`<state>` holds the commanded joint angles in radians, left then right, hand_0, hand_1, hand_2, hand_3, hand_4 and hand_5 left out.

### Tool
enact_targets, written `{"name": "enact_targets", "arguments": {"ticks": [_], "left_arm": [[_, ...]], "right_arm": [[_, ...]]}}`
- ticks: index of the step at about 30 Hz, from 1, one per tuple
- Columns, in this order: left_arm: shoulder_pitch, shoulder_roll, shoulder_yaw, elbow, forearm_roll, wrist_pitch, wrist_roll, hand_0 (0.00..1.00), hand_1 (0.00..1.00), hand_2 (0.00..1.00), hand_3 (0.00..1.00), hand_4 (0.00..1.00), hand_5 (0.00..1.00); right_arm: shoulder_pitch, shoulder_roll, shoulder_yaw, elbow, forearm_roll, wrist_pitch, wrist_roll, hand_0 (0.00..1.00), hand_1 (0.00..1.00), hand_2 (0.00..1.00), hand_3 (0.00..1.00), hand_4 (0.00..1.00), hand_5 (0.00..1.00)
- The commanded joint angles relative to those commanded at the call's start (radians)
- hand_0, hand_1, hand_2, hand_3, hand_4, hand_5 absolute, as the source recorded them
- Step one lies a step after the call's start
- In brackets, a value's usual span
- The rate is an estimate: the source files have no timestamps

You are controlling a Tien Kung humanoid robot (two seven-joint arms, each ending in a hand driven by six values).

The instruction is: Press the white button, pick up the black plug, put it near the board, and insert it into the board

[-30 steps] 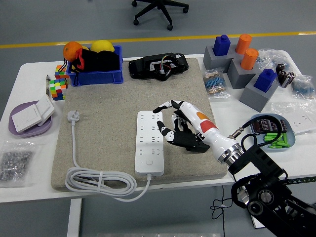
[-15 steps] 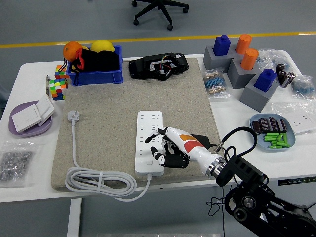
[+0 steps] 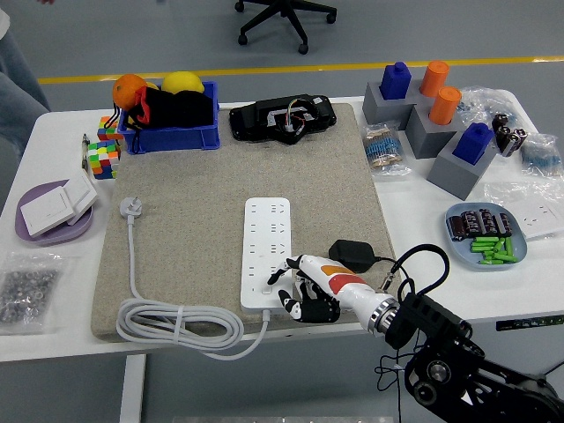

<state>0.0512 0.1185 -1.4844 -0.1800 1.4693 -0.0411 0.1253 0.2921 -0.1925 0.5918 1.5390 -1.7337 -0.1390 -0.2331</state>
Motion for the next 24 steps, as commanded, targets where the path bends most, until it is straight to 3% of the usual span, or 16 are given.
{"name": "enact_targets", "arguments": {"ticks": [24], "left_arm": [[0.002, -0.003, -0.002, 0.0, 0.001, 0.0, 0.003, 0.81, 0.778, 0.733, 0.783, 0.589, 0.527]], "right_arm": [[0.051, 0.015, -0.077, -0.061, 0.02, -0.034, 0.066, 0.002, 0.002, 0.116, 0.615, 0.544, 0.148]]}}
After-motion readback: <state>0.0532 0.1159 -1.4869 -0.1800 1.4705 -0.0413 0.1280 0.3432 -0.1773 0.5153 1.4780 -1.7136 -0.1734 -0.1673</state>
